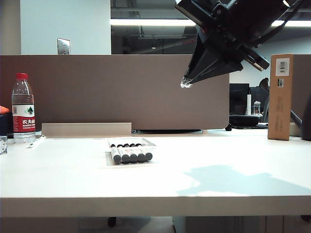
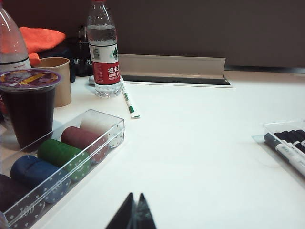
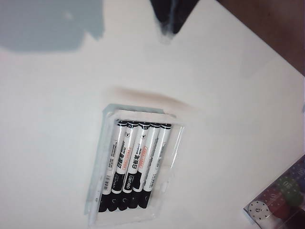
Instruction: Pick up the markers scattered on the table and put them into the packaging box, making sure the markers fit the shape of the box's grooves.
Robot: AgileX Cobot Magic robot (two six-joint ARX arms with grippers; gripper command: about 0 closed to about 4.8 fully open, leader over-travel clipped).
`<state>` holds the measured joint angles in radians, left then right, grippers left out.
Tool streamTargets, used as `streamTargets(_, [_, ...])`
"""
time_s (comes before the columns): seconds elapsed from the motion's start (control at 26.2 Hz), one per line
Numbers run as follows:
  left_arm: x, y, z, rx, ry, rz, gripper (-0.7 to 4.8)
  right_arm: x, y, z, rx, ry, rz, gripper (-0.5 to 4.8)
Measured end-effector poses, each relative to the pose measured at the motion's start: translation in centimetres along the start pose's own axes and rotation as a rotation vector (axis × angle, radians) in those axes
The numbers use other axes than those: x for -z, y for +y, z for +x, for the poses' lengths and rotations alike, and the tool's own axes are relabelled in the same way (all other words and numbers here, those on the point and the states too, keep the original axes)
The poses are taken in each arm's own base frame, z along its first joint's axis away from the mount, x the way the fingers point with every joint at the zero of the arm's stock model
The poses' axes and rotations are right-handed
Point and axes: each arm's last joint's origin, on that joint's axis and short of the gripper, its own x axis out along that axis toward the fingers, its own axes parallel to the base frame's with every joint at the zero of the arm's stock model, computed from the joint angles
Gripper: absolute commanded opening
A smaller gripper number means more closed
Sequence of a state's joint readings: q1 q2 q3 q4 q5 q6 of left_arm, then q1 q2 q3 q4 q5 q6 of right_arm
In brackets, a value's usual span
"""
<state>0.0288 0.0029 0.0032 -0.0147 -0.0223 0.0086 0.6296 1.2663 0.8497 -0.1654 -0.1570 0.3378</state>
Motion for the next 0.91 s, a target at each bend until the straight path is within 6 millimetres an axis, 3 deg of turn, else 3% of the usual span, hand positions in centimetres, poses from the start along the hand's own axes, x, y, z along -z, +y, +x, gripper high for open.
streamTargets(0.23, [-0.02,-0.32,-0.02,0.11,-0.006,0.044,-0.05,0.0,-0.01,0.0,0.001,0.0,0.0,-0.08])
streamTargets(0.91, [-0.02,-0.26,-0.01,0.09,-0.004,0.018,-0.05,-0.01,0.0,0.0,0.0,0.0,0.0,-0.08])
